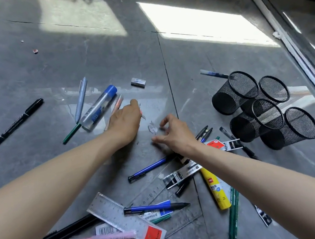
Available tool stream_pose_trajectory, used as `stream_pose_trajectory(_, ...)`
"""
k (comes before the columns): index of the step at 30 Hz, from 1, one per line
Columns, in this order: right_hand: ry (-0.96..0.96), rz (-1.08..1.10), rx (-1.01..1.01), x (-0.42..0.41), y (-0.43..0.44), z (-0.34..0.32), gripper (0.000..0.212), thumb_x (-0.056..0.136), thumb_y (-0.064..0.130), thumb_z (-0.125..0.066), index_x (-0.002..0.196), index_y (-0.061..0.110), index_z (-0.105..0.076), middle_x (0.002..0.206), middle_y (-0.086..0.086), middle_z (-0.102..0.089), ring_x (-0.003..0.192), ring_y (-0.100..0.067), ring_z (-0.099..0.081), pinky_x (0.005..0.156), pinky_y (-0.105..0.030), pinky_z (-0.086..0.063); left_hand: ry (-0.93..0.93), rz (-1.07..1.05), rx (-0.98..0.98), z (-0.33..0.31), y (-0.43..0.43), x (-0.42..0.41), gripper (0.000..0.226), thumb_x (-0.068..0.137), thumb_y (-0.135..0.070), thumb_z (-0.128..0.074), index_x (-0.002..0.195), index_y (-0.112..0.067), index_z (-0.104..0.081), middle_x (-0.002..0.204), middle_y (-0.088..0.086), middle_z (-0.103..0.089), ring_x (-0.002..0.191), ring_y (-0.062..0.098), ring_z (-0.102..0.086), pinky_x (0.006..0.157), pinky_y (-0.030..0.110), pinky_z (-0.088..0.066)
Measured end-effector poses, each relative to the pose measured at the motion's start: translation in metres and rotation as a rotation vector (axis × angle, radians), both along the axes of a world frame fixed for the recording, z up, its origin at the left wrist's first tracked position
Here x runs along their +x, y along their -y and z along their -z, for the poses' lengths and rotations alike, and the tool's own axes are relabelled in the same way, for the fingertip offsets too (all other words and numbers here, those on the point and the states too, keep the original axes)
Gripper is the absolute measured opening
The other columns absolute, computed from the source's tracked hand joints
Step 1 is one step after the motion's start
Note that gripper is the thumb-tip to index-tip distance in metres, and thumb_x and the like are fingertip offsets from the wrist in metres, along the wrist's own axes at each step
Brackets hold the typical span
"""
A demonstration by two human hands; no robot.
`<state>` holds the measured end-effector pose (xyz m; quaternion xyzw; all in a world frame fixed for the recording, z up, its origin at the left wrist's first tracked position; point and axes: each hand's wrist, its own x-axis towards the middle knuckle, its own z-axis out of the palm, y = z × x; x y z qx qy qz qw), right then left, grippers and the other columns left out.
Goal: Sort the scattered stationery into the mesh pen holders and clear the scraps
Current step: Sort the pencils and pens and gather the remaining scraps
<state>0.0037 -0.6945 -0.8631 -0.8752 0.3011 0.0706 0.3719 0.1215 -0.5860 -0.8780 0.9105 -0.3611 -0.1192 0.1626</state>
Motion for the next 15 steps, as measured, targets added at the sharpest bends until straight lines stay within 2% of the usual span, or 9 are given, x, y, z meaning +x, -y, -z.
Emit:
stream_pose_trajectory(3, -0.023, -0.032, -0.069, 0.012, -0.003, 0.005, 0.034, 0.075, 0.029, -0.075, 0.093, 0.02, -0.048, 0.091, -0.002, -0.057, 0.088, -0.024, -0.055, 0.077, -0.035, -0.044, -0.008, 0.059, 0.03, -0.007, -0.013, -0.003, 0.008, 0.097, -0.021, -0.036, 0.095, -0.013, -0.037, 0.105, 0.016, -0.059, 0.094, 0.036, -0.054, 0.067, 0.037, -0.035)
stream_pose_trajectory(5, -0.035, -0.029, -0.061, 0.017, -0.003, 0.007, 0.023, 0.076, 0.024, -0.073, 0.08, 0.021, -0.05, 0.08, 0.001, -0.058, 0.085, -0.024, -0.057, 0.075, -0.034, -0.046, -0.033, 0.046, 0.023, -0.007, -0.024, -0.006, 0.008, 0.095, -0.02, -0.04, 0.091, -0.014, -0.037, 0.103, 0.016, -0.058, 0.093, 0.036, -0.054, 0.068, 0.039, -0.038)
stream_pose_trajectory(8, -0.06, -0.073, -0.076, 0.021, -0.002, 0.007, 0.021, 0.079, 0.019, -0.07, 0.069, 0.021, -0.053, 0.071, 0.005, -0.056, 0.083, -0.023, -0.059, 0.076, -0.033, -0.047, -0.168, -0.022, -0.026, -0.017, -0.042, -0.008, 0.009, 0.094, -0.016, -0.042, 0.087, -0.012, -0.038, 0.101, 0.019, -0.059, 0.085, 0.032, -0.052, 0.067, 0.034, -0.037)
stream_pose_trajectory(11, -0.065, -0.102, -0.124, 0.023, -0.004, 0.004, 0.02, 0.08, 0.018, -0.066, 0.068, 0.022, -0.051, 0.081, 0.0, -0.059, 0.09, -0.025, -0.06, 0.077, -0.032, -0.045, -0.289, -0.098, -0.119, -0.034, -0.06, -0.009, 0.015, 0.096, -0.012, -0.04, 0.105, -0.005, -0.05, 0.097, 0.012, -0.057, 0.088, 0.026, -0.049, 0.072, 0.027, -0.033)
stream_pose_trajectory(13, -0.047, -0.109, -0.158, 0.023, -0.007, 0.004, 0.013, 0.079, 0.017, -0.064, 0.076, 0.02, -0.052, 0.089, -0.004, -0.061, 0.092, -0.026, -0.059, 0.073, -0.03, -0.042, -0.304, -0.17, -0.142, -0.043, -0.073, -0.009, 0.015, 0.097, -0.011, -0.038, 0.087, -0.011, -0.049, 0.093, 0.003, -0.048, 0.085, 0.018, -0.041, 0.065, 0.023, -0.023)
stream_pose_trajectory(14, -0.019, -0.118, -0.154, 0.023, -0.01, 0.003, 0.017, 0.077, 0.019, -0.066, 0.086, 0.019, -0.051, 0.094, -0.005, -0.059, 0.091, -0.025, -0.057, 0.072, -0.03, -0.04, -0.297, -0.189, -0.128, -0.048, -0.08, -0.009, 0.019, 0.097, -0.011, -0.038, 0.079, -0.013, -0.044, 0.094, 0.002, -0.049, 0.084, 0.016, -0.04, 0.064, 0.022, -0.022)
stream_pose_trajectory(15, 0.004, -0.132, -0.132, 0.024, -0.014, 0.001, 0.029, 0.075, 0.021, -0.069, 0.097, 0.019, -0.049, 0.099, -0.004, -0.055, 0.089, -0.023, -0.054, 0.072, -0.031, -0.04, -0.293, -0.198, -0.111, -0.049, -0.089, -0.009, 0.017, 0.097, -0.011, -0.038, 0.08, -0.013, -0.042, 0.095, 0.002, -0.052, 0.084, 0.017, -0.041, 0.066, 0.022, -0.024)
